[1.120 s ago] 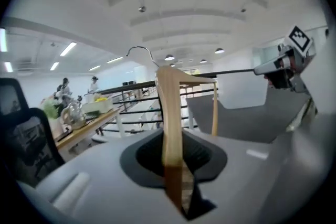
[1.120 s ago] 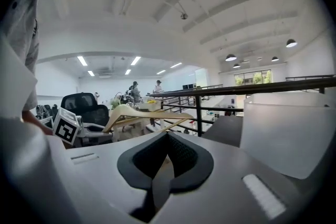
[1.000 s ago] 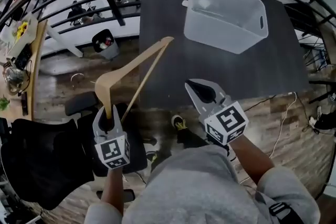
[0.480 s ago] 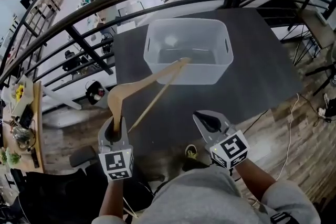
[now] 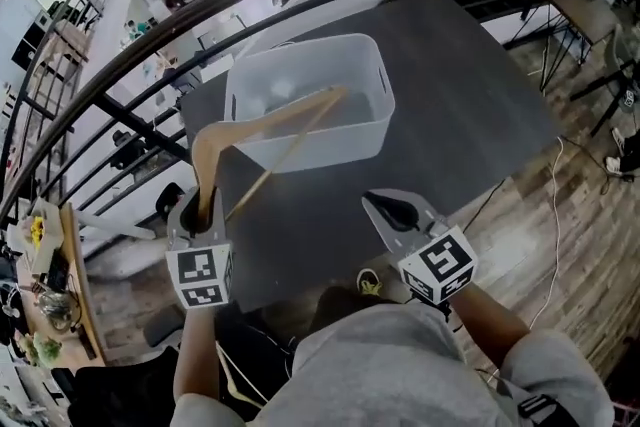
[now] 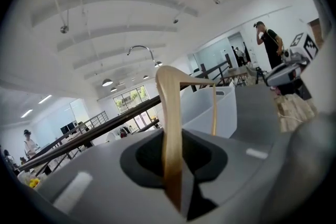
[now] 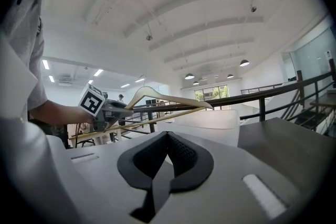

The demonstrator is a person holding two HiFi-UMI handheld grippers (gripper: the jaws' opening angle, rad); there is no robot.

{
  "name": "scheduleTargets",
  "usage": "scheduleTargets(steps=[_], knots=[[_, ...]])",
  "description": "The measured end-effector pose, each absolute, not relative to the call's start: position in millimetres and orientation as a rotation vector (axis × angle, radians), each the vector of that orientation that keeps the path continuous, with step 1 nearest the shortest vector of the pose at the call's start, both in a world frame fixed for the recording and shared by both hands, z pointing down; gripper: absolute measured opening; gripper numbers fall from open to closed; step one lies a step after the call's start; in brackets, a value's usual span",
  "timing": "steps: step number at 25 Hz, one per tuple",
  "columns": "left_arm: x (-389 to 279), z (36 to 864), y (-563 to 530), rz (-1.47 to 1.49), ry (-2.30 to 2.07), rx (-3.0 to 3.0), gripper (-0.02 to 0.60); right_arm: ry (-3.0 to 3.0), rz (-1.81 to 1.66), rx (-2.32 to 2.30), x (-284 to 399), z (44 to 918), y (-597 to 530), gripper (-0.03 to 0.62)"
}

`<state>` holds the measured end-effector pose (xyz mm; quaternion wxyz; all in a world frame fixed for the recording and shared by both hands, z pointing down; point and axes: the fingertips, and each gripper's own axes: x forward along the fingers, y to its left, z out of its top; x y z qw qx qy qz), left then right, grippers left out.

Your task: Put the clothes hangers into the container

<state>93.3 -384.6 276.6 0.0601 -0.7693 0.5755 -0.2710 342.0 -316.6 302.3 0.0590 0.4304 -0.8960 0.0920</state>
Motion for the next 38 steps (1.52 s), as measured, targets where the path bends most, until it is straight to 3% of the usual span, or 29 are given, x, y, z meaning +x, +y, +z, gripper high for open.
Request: scheduleTargets(steps=[9,25,38], knots=[[160.8,261.8,-468.6,-0.968,1.495,-2.321,0.08,-2.644,0.307,1.489,410.3,301.1,-335.2,-0.001],[227.0,321.3,-574.1,-1.419,1.026,-2.304,0.083,-2.534,0.343,1.62,410.8,302.2,-374.7,0.0],[267.2,373.1,-643.2,-1.635,0.958,-2.221,0.084,-2.431,0.414,1.71,421.1,318.8,-382.7,-0.002]])
